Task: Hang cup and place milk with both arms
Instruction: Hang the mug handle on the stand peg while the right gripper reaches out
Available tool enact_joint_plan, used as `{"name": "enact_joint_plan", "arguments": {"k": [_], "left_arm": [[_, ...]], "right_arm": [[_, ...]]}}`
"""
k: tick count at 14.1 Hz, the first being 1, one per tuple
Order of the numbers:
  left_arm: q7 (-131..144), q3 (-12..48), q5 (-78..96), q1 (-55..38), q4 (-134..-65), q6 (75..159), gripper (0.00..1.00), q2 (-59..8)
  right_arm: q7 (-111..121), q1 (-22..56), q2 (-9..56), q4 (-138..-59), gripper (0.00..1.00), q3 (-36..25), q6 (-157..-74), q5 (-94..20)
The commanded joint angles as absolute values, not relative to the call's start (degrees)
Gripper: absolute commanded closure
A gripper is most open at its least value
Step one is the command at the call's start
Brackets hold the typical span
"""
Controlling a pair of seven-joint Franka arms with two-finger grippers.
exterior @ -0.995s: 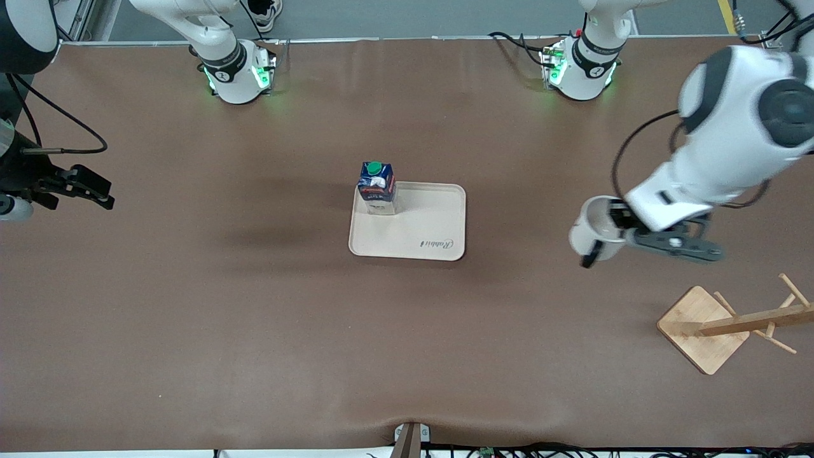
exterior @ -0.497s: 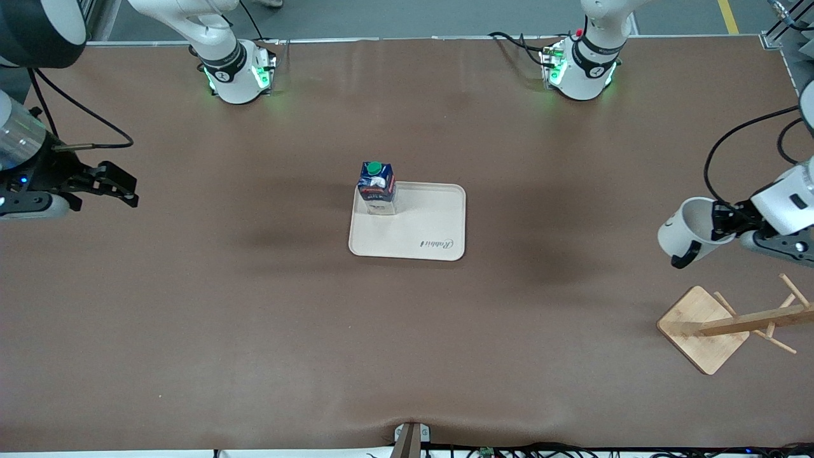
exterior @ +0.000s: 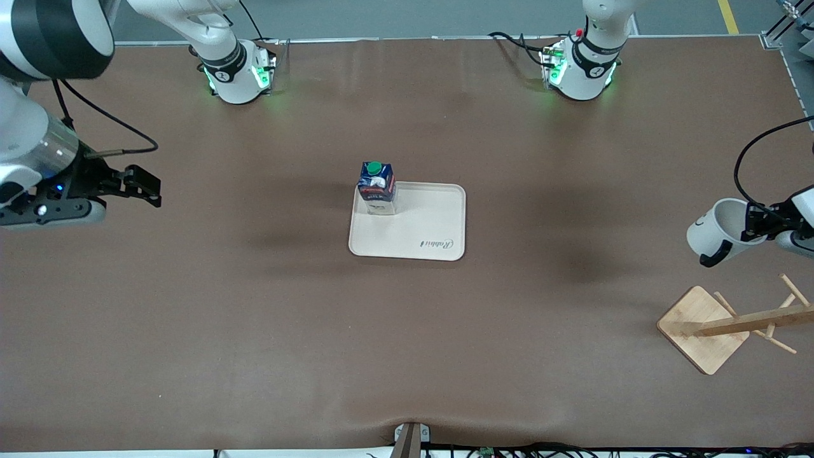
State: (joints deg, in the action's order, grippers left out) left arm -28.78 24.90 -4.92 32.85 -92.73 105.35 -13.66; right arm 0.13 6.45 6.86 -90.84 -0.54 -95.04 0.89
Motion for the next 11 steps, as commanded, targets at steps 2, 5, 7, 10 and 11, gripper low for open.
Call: {"name": "enact_joint_plan", "arguments": {"k": [2, 5, 7, 10, 11], "left_arm": [[-30.8, 25.3, -3.8, 36.6, -91.6, 107.7, 1.0, -14.4], [-31.3, 25.3, -3.8, 38.2, -91.5, 109.5, 1.0, -15.5], [-33.1, 25.3, -3.8, 39.1, -90.4, 111.0, 1.0, -17.2], [-34.0, 25.3, -3.8, 39.5, -86.2, 111.2, 1.0, -20.0], [-34.0, 25.4, -3.8, 39.7, -85.4, 111.2, 1.0, -20.7]], "right_arm": [[-0.8, 8.6, 11.3, -89.8, 0.0, -0.4, -95.0, 0.4], [-7.5, 12.3, 12.4, -90.6, 0.0, -0.2, -96.1, 0.0], [-9.8, 14.0, 12.3, -91.3, 0.0, -0.3, -95.6, -2.7], [-16.4, 16.4, 12.3, -91.9, 0.0, -0.3, -95.7, -5.1], [-19.2, 17.8, 12.2, -92.1, 0.0, -0.3, -95.7, -5.1]]}}
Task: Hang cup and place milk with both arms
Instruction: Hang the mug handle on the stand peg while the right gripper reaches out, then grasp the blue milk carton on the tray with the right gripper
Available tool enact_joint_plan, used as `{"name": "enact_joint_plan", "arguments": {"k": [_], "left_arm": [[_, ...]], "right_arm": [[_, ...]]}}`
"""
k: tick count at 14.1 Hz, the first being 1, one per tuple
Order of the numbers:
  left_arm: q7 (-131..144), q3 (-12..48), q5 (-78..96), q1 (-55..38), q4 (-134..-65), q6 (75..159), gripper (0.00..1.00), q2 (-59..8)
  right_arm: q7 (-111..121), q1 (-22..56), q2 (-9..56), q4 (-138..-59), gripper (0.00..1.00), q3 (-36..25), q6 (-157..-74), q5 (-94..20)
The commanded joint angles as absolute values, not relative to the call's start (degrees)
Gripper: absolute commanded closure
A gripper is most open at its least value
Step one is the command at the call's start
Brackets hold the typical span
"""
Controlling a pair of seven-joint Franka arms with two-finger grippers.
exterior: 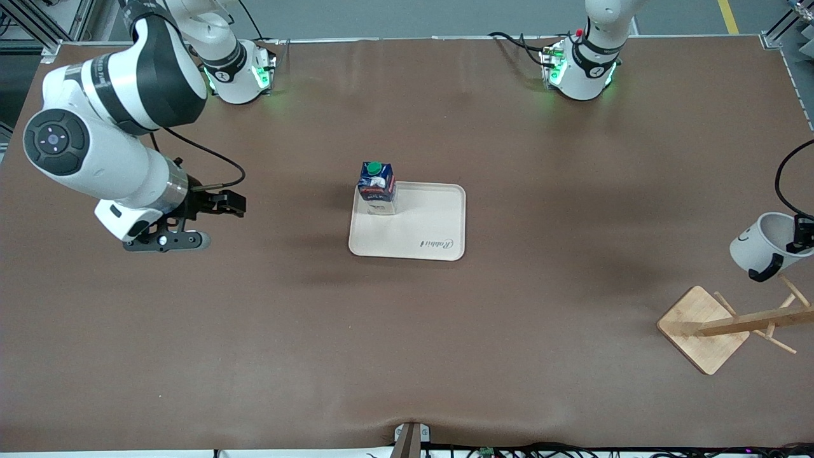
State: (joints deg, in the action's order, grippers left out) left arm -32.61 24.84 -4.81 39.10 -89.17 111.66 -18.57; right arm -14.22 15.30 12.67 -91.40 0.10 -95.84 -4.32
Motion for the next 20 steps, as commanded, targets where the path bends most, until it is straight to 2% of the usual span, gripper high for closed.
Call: {"name": "enact_joint_plan", "arguments": {"k": [1, 5, 10, 11, 12, 15, 20], "left_arm": [[-34.0, 25.4, -3.3, 39.7, -85.0, 111.2, 1.0, -21.1], [-34.0, 25.4, -0.5, 41.0, -84.8, 112.1, 1.0, -22.6], [-35.3, 25.3, 0.4, 41.4, -83.9, 113.6, 1.0, -24.6], [-35.2, 25.3, 0.4, 41.3, -83.5, 113.6, 0.75, -24.7], [-35.2, 25.4, 0.5, 41.2, -83.4, 113.6, 0.01, -24.8], [-32.4, 25.9, 2.0, 40.8, -83.4, 113.6, 0.0, -23.9], [-20.2, 27.8, 1.2, 39.4, -83.6, 109.9, 0.0, -20.3]], "right_arm": [[-22.5, 19.0, 12.2, -92.4, 0.0, -0.3, -95.9, -5.2], [-28.1, 24.0, 12.7, -93.4, 0.0, -0.3, -97.1, -5.2], [-44.4, 32.3, 13.8, -94.9, 0.0, -0.2, -104.2, -5.3], [-47.8, 33.8, 14.6, -94.9, 0.0, -0.2, -105.5, -5.6], [-48.9, 34.9, 15.4, -94.9, 0.0, -0.2, -106.6, -6.6], [-49.2, 37.9, 18.0, -94.9, 0.0, -0.2, -110.0, -10.7], [-55.0, 40.7, 20.2, -97.6, 0.0, -0.4, -112.3, -8.7]]}}
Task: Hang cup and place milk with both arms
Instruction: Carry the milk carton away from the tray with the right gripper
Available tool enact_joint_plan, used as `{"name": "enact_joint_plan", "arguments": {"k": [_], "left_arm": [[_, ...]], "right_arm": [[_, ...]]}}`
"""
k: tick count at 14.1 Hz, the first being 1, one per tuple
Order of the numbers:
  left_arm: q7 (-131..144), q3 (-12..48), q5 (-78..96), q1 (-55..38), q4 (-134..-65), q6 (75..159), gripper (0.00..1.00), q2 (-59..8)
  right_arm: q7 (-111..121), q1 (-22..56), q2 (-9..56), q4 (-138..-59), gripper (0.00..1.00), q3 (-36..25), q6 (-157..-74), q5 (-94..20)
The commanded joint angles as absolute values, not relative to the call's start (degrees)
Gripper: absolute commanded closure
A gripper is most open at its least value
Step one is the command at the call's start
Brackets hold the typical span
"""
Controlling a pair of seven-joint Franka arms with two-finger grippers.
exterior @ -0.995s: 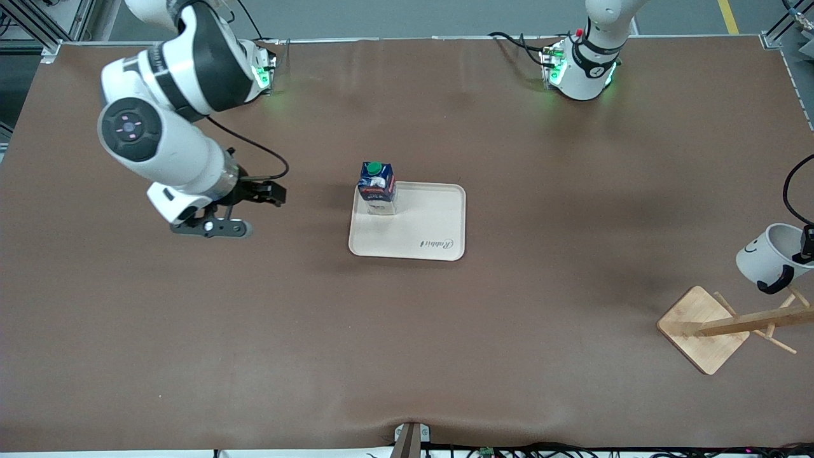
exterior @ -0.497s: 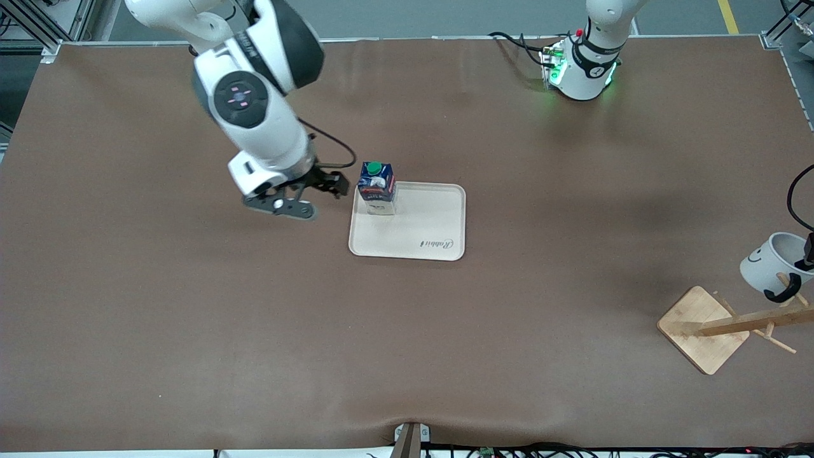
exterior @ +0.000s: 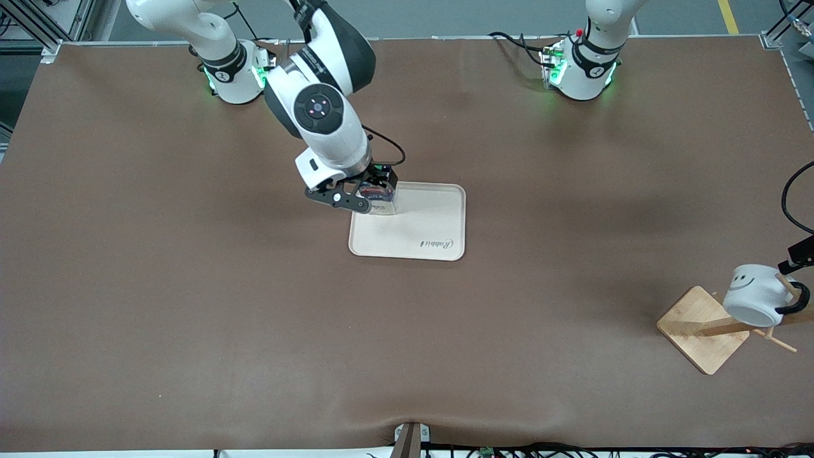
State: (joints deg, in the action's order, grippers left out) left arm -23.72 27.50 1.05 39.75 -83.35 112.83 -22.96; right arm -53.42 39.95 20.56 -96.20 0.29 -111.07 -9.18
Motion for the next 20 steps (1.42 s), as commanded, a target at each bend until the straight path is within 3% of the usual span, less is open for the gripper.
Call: {"name": "enact_joint_plan", "arguments": {"k": [1, 8, 9, 10, 11, 14, 18, 20], "left_arm": [[-18.3, 27.8, 1.1, 38.8, -83.6, 108.6, 0.0, -19.4], [-3.5, 32.2, -1.5, 37.4, -83.8, 98.1, 0.0, -12.7], [-1.8, 33.1, -1.5, 37.4, -83.8, 97.1, 0.0, -12.0], [-0.6, 33.7, -1.5, 37.4, -83.8, 96.6, 0.0, -11.3], [0.6, 34.4, -1.6, 37.4, -83.8, 96.3, 0.0, -10.7], [2.8, 36.2, -2.8, 37.4, -83.8, 94.9, 0.0, -10.5], [6.1, 38.2, -3.0, 37.4, -83.8, 93.8, 0.0, -10.0], [6.6, 39.6, -4.7, 37.4, -83.8, 93.8, 0.0, -10.0]], "right_arm": [[-55.0, 41.0, 20.4, -97.6, 0.0, -0.4, -112.8, -8.7], [-55.0, 42.9, 22.2, -100.1, 0.0, -0.4, -115.5, -8.6], [-54.7, 42.9, 22.2, -100.9, 0.33, -0.4, -115.7, -8.6], [-54.6, 42.8, 22.1, -100.9, 0.78, -0.4, -115.4, -8.6], [-55.1, 42.7, 22.1, -100.8, 1.0, -0.4, -115.1, -8.7], [-55.0, 40.9, 21.2, -98.8, 1.0, -0.7, -111.7, -9.2], [-54.2, 31.4, 21.0, -85.9, 1.0, -0.6, -94.8, -10.2], [-49.3, 26.2, 20.4, -85.2, 1.0, -0.6, -90.9, -10.1]]}}
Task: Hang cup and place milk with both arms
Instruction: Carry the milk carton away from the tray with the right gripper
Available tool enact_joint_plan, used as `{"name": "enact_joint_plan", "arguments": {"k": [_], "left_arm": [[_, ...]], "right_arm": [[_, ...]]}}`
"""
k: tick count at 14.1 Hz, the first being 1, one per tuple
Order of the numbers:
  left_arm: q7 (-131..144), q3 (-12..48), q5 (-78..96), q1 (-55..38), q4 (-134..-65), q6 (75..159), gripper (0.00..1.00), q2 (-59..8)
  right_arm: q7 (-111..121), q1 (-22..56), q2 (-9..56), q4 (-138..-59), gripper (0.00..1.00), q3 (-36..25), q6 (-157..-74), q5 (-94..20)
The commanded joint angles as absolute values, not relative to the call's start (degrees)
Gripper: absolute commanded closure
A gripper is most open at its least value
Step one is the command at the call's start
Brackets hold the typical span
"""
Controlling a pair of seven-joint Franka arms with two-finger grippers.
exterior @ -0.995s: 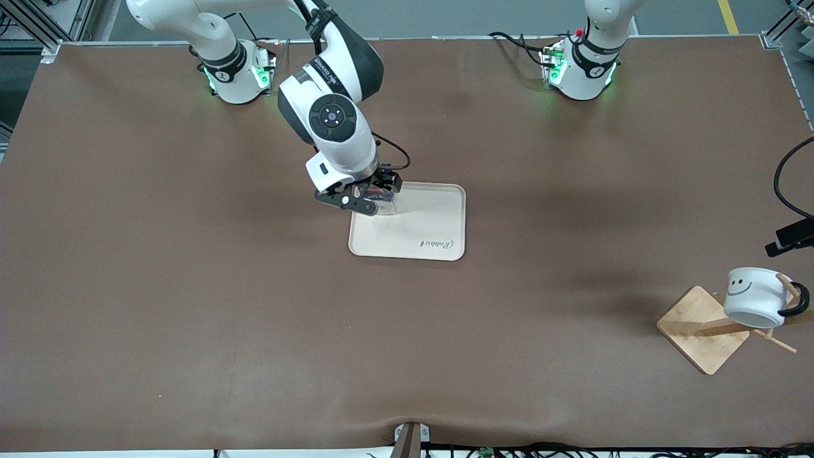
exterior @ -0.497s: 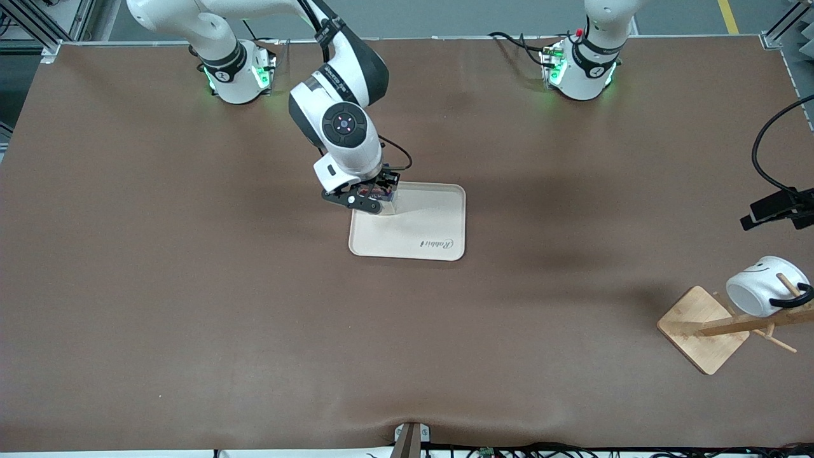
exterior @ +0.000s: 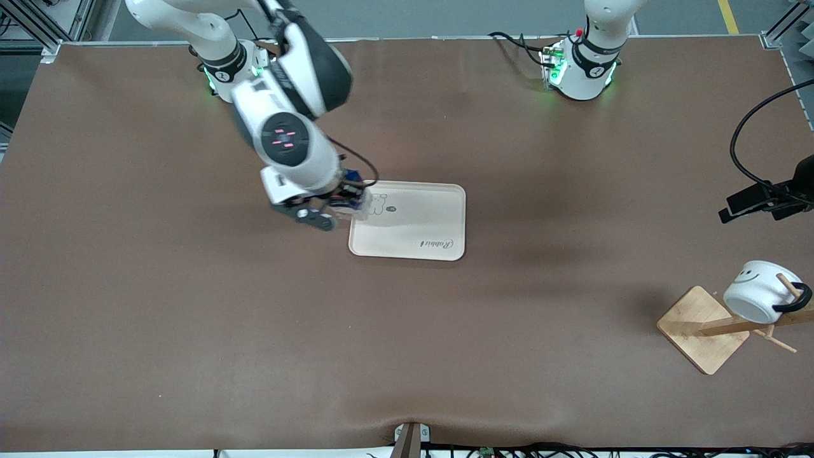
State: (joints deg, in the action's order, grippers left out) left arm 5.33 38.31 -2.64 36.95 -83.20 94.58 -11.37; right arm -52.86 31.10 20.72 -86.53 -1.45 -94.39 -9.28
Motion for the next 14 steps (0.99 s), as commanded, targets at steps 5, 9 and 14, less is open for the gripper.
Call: {"name": "enact_joint_plan", "arguments": {"k": [5, 9, 14], "left_arm": [[6.5, 40.3, -5.3, 37.4, -83.6, 93.4, 0.0, -10.0], [5.9, 40.3, -5.3, 37.4, -83.3, 92.9, 0.0, -9.9], [4.0, 34.5, -5.4, 29.6, -80.4, 91.4, 0.0, -9.5]], "right_arm": [[-24.1, 5.5, 19.5, -86.9, 1.0, -0.7, -89.2, -9.2], [-13.1, -2.1, 20.9, -89.8, 1.0, -0.7, -93.7, 0.8], [-11.3, -6.5, 21.0, -100.4, 1.0, -0.7, -105.2, 2.9]]}}
